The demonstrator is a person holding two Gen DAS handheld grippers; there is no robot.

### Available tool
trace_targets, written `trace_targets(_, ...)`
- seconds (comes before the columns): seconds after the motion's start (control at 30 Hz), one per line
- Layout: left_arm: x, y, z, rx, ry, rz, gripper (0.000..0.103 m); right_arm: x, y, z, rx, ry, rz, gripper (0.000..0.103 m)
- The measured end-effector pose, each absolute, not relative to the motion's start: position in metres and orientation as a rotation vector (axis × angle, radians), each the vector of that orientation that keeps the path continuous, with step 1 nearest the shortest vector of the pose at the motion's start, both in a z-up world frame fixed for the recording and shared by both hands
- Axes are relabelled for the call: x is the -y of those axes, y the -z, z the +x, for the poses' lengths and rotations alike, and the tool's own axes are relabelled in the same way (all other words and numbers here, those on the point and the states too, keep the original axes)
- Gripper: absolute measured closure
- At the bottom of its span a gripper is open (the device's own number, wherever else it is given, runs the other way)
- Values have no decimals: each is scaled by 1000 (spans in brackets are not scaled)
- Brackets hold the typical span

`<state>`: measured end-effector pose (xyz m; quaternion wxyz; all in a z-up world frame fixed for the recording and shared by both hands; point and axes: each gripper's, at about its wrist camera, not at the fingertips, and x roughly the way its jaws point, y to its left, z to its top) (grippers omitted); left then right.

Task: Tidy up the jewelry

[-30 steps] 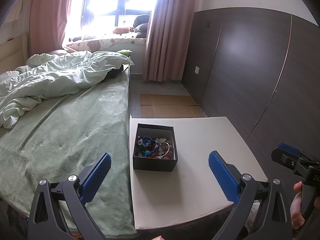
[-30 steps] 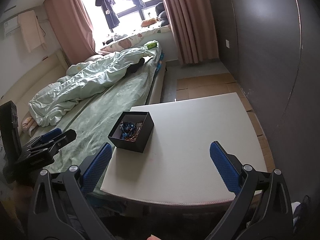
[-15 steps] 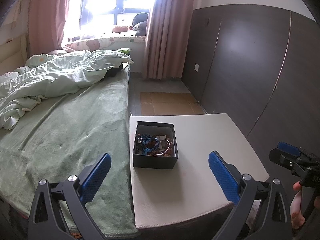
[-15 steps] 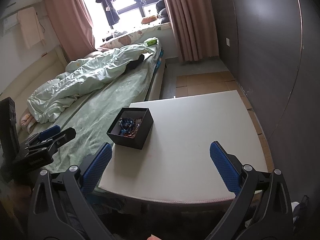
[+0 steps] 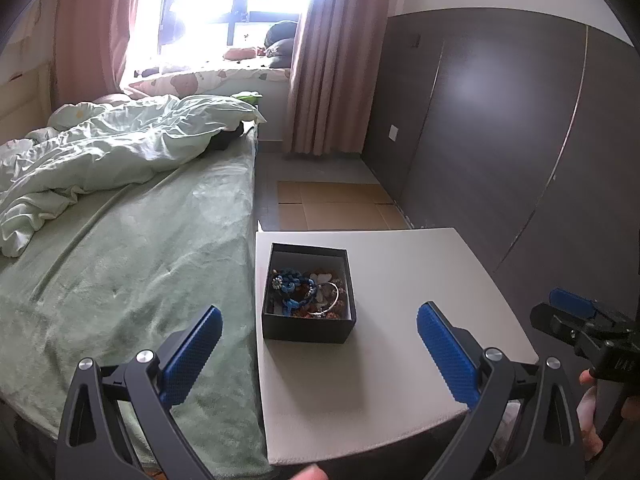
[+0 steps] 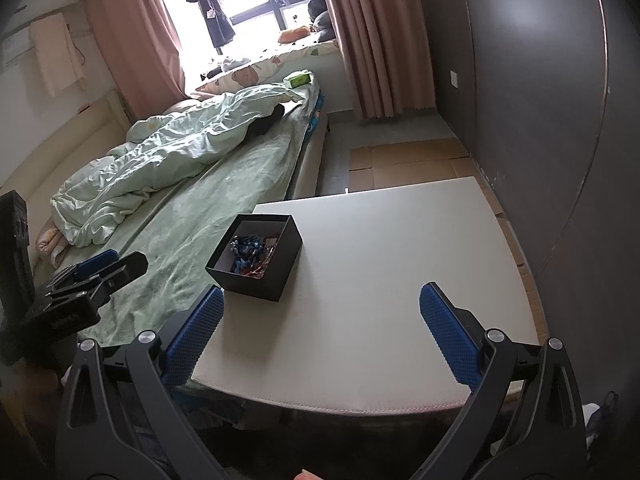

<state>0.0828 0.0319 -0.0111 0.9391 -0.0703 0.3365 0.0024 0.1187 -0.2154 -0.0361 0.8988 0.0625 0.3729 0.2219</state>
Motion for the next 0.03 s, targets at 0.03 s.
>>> trace_targets(0.03,-33,11,84,-685,-10,-147,8,215,36,121,-774,-458,131,5)
